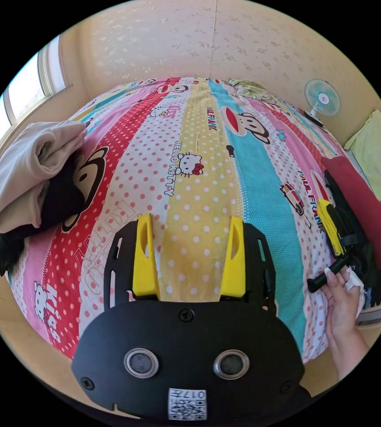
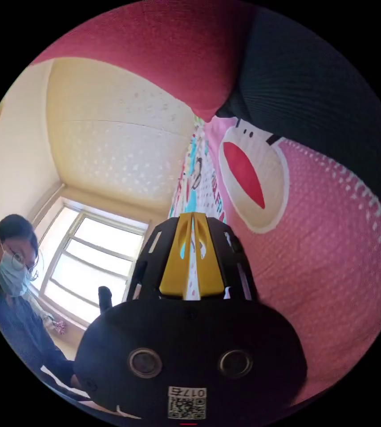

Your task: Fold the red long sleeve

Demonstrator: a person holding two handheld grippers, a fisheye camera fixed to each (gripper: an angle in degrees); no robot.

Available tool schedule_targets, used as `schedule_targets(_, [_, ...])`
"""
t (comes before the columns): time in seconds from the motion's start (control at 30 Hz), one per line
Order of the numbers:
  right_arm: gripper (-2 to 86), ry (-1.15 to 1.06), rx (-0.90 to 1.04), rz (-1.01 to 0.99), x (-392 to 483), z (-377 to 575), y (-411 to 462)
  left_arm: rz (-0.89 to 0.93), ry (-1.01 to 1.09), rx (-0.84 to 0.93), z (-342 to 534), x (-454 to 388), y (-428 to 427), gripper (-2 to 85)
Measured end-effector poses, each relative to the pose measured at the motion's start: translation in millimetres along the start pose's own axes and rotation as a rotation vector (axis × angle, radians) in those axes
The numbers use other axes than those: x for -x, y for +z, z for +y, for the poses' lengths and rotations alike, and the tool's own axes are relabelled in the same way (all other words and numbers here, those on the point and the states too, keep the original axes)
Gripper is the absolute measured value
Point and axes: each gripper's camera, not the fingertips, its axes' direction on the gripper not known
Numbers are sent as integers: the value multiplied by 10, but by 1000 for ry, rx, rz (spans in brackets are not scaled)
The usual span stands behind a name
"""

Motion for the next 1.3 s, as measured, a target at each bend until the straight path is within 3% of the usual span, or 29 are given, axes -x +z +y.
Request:
schedule_targets(0.17, [6, 133, 76, 22, -111, -333, -169, -2, 1, -1, -88, 57, 71, 229])
schedule_targets(0.67, [4, 168, -81, 24, -373, -918, -741, -5, 1, -4, -340, 221, 225, 229])
schedule_targets(0.93, [4, 119, -27, -33, -516, -955, -854, -7, 1, -6, -460, 294, 278, 229])
schedule_targets(1.2, [9, 52, 277, -237, -600, -843, -594, -7, 1, -6, -567, 356, 313, 229])
schedule_targets(1.3, [17, -72, 386, -101, -425, -752, -415, -8, 1, -7, -603, 376, 322, 229])
